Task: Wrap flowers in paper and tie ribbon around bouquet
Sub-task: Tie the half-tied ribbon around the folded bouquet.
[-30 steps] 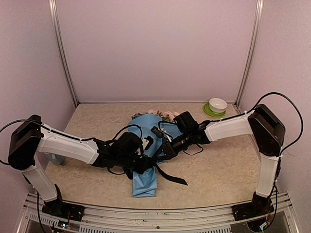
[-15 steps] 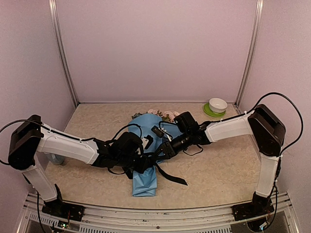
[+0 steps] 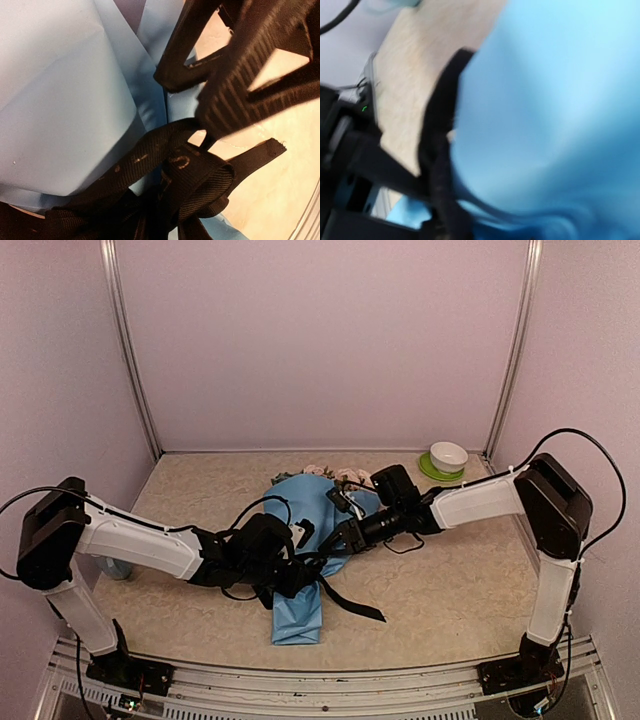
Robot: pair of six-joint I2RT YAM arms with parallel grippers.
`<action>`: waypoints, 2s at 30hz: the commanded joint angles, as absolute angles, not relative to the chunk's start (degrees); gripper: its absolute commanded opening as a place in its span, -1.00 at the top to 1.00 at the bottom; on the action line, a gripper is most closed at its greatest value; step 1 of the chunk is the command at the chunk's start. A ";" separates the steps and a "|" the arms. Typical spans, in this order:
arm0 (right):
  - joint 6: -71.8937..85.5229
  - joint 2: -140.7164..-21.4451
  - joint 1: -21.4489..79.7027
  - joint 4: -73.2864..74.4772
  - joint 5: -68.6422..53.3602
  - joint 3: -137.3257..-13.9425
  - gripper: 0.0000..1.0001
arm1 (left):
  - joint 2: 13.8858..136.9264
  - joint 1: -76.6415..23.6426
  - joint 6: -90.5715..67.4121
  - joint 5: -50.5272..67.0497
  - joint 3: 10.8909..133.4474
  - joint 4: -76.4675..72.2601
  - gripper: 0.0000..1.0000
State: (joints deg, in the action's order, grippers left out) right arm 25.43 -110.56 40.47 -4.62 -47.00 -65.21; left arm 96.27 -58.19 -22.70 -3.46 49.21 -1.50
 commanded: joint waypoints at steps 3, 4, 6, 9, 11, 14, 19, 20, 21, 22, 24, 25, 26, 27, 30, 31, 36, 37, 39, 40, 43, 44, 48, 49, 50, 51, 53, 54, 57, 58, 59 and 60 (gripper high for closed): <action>26.66 -108.29 38.75 -0.95 -36.94 -65.51 0.47 | 94.94 -57.79 -22.58 -3.90 48.72 -2.04 0.57; 25.27 -108.89 38.74 -0.05 -35.70 -65.52 0.56 | 94.89 -57.78 -22.57 -3.89 48.85 -2.02 0.57; 23.92 -109.47 38.96 0.78 -35.74 -65.20 0.64 | 94.80 -57.81 -22.59 -3.86 48.86 -1.95 0.56; 20.79 -110.95 40.62 2.60 -38.36 -66.31 0.65 | 94.83 -57.75 -22.46 -3.78 48.94 -1.85 0.56; 19.46 -111.60 41.99 2.88 -39.91 -66.85 0.66 | 94.92 -57.73 -22.39 -3.86 49.04 -1.61 0.56; 19.43 -112.01 42.62 1.55 -42.17 -67.01 0.69 | 94.91 -57.79 -22.46 -4.02 49.00 -1.34 0.56; 22.39 -111.40 42.60 -5.23 -49.71 -64.94 0.68 | 95.10 -57.72 -22.65 -4.07 49.02 -0.99 0.56; 23.15 -111.42 42.60 -6.74 -51.09 -64.53 0.67 | 95.10 -57.79 -22.74 -4.09 48.97 -0.97 0.56; 23.81 -111.47 42.60 -8.28 -52.22 -64.25 0.65 | 94.98 -57.75 -22.74 -4.11 48.95 -0.90 0.56; 24.50 -111.41 42.62 -9.66 -52.99 -63.84 0.64 | 94.93 -57.77 -22.76 -4.15 48.89 -0.80 0.56; 25.27 -111.36 42.62 -12.29 -53.95 -62.95 0.60 | 94.55 -57.74 -22.80 -4.55 48.85 -0.56 0.56; 25.20 -111.41 42.63 -12.23 -54.00 -62.93 0.57 | 94.24 -57.74 -22.91 -4.95 48.80 -0.38 0.56; 24.89 -111.70 42.63 -11.26 -53.76 -63.23 0.57 | 93.91 -57.74 -23.01 -5.27 48.74 -0.28 0.55; 24.41 -111.92 42.60 -10.31 -53.24 -63.65 0.56 | 93.49 -57.74 -23.07 -5.48 48.63 -0.34 0.55; 23.91 -112.29 42.71 -10.12 -53.79 -63.73 0.53 | 92.30 -57.73 -22.88 -5.76 48.22 -0.86 0.43; 23.91 -112.53 42.71 -10.35 -54.27 -63.86 0.50 | 92.02 -57.74 -22.86 -6.06 48.17 -0.95 0.42; 22.92 -113.97 43.10 -8.90 -53.48 -66.07 0.46 | 92.68 -57.60 -22.34 -6.91 48.32 -0.73 0.43; 22.52 -114.26 43.08 -8.15 -52.72 -66.82 0.47 | 92.94 -57.57 -22.33 -7.05 48.46 -0.56 0.46; 22.42 -113.71 42.84 -7.36 -50.80 -67.19 0.54 | 93.56 -57.57 -22.46 -7.16 48.83 0.17 0.51; 22.79 -113.00 42.55 -7.86 -50.72 -66.86 0.54 | 93.63 -57.57 -22.63 -7.18 48.86 0.34 0.54; 23.76 -110.50 41.76 -8.83 -48.65 -65.70 0.48 | 93.69 -57.57 -22.94 -6.91 48.54 0.43 0.63; 22.98 -110.05 41.78 -7.71 -47.17 -65.88 0.48 | 93.56 -57.57 -23.01 -6.80 48.55 0.44 0.69; 22.27 -110.20 42.15 -6.93 -46.98 -65.90 0.55 | 93.63 -57.57 -22.93 -6.62 48.82 0.40 0.72; 22.45 -110.43 42.25 -6.94 -47.06 -65.87 0.60 | 93.68 -57.57 -22.89 -6.61 48.93 0.40 0.72; 22.58 -110.46 42.32 -7.08 -46.91 -65.78 0.66 | 93.65 -57.57 -22.91 -6.63 48.91 0.48 0.72; 22.65 -110.34 42.34 -7.30 -46.79 -65.55 0.72 | 93.73 -57.52 -22.94 -6.61 48.95 0.52 0.73; 22.68 -110.36 42.45 -7.37 -46.94 -65.66 0.83 | 93.82 -57.57 -22.93 -6.38 48.93 0.70 0.74; 22.74 -110.39 42.53 -7.19 -46.87 -65.86 0.91 | 93.89 -57.57 -22.89 -6.30 48.95 0.85 0.78; 22.77 -110.12 42.73 -6.60 -46.37 -65.95 1.00 | 93.99 -57.57 -22.96 -6.37 49.16 1.29 0.81; 22.59 -109.74 42.90 -6.07 -46.02 -65.94 1.00 | 94.04 -57.57 -23.01 -6.43 49.17 1.44 0.82; 22.23 -109.39 43.16 -5.47 -45.48 -65.94 1.00 | 94.04 -57.57 -23.15 -6.42 49.21 1.41 0.83; 21.80 -108.81 43.46 -4.75 -44.80 -65.95 1.00 | 94.04 -57.57 -23.26 -6.39 49.22 1.41 0.85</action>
State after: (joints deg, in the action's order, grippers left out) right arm 23.14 -111.68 42.48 -6.79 -46.76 -65.52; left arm 93.30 -57.89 -22.94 -6.42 48.80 0.21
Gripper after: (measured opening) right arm 0.004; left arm 0.087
